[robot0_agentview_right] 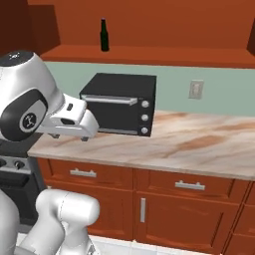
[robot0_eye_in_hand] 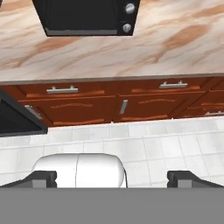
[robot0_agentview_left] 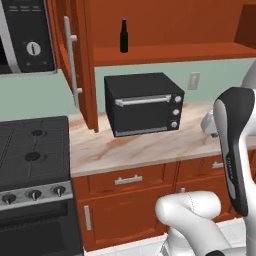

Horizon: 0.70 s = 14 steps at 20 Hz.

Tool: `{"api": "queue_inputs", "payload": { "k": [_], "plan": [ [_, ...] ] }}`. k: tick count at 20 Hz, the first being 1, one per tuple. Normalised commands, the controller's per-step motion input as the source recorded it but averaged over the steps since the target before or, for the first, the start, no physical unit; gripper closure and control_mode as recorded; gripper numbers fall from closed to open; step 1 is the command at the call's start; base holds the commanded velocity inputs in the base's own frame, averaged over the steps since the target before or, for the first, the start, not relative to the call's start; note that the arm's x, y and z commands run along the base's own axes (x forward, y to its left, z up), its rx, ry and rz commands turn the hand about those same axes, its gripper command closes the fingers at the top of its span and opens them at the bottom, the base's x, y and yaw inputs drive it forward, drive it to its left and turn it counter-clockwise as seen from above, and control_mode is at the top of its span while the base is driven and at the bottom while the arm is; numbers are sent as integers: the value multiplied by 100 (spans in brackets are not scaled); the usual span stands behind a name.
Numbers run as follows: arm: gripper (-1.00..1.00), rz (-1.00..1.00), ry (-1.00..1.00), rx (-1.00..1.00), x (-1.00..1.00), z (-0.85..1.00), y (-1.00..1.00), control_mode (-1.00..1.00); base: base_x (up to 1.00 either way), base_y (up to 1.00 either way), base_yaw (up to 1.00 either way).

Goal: Get the candle and the beer from the cabinet and move them to the dining counter.

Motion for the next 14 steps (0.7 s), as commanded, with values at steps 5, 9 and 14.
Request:
{"api": "queue_inputs", "payload": {
  "k": [5,9,14],
  "plan": [
    [-100,0,0,0,0,0,0,100,42,41,-4],
    [-100,0,0,0,0,0,0,100,65,2,0],
    [-100,0,0,0,0,0,0,100,63,1,0]
  ]
}}
